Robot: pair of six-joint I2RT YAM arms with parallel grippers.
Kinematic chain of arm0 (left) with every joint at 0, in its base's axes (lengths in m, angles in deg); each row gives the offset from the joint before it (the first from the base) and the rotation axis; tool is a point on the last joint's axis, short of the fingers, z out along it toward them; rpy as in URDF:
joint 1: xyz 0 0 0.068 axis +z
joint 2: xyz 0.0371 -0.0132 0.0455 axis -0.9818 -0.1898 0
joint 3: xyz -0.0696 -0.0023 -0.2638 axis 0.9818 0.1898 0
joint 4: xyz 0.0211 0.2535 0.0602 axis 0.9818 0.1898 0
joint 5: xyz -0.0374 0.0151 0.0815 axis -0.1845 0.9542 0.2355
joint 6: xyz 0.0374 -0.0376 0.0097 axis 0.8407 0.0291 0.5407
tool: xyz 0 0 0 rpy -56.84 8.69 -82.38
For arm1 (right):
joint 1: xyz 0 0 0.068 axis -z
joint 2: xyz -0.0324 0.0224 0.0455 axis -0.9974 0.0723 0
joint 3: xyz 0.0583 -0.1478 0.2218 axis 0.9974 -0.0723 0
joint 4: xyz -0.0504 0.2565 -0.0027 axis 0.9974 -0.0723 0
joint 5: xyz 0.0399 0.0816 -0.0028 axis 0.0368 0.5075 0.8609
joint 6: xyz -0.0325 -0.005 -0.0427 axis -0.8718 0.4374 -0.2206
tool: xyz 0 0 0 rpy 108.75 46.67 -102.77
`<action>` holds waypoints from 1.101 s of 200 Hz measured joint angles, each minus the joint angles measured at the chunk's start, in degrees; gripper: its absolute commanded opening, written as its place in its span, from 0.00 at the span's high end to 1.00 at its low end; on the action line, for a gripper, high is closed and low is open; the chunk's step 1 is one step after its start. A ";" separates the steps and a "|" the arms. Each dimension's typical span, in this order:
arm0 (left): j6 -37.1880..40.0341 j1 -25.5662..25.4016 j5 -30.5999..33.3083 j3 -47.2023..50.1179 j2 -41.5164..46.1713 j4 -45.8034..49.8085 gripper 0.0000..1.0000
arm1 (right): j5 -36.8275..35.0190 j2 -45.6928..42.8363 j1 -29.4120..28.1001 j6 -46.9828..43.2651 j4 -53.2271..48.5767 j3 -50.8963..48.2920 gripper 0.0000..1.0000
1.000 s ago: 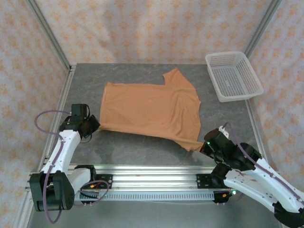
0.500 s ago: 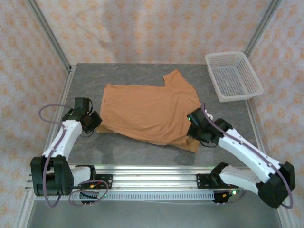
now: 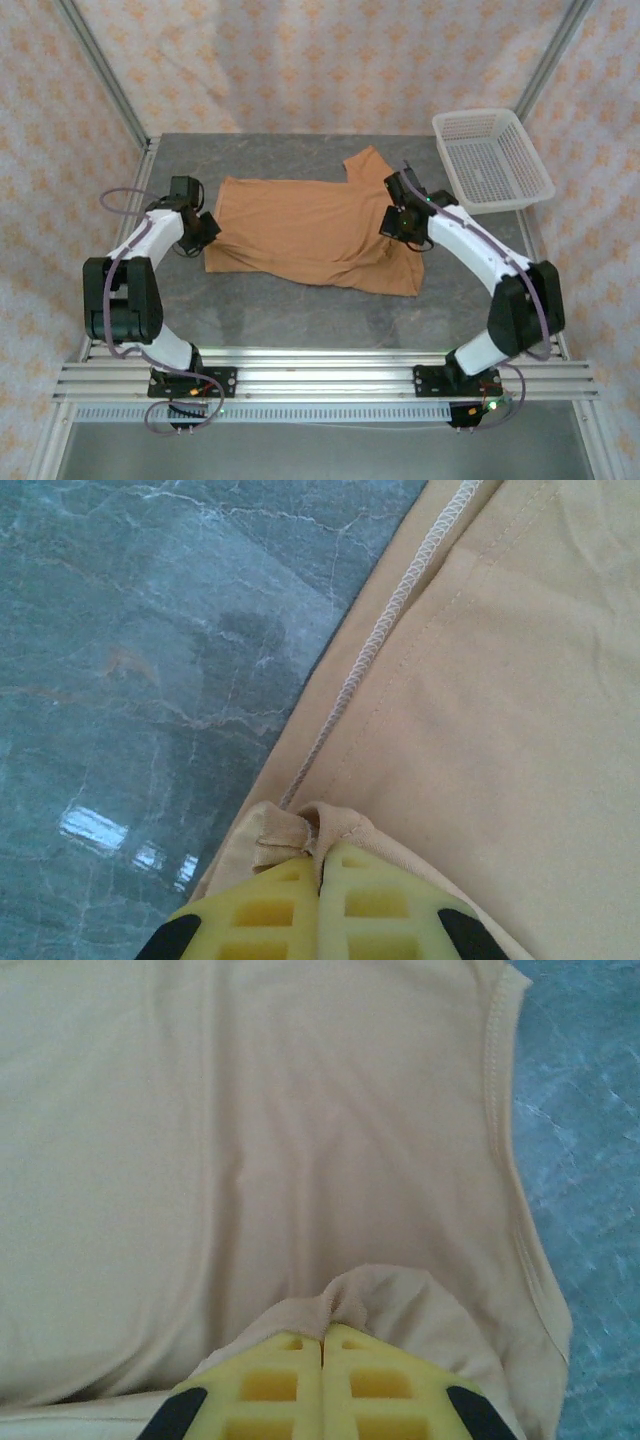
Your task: Fold the inside-out t-shirt
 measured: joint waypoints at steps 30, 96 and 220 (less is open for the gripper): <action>1.03 0.00 0.31 -2.08 -2.45 0.04 1.00 | 0.57 5.38 1.44 -1.79 0.11 3.48 1.00; 1.92 0.00 1.73 -6.69 -5.51 0.90 1.00 | 0.83 7.13 6.58 -4.33 -0.09 8.07 1.00; 2.73 -1.29 0.57 -12.35 -10.60 2.21 0.94 | 2.19 13.14 7.34 -7.21 -2.58 15.74 1.00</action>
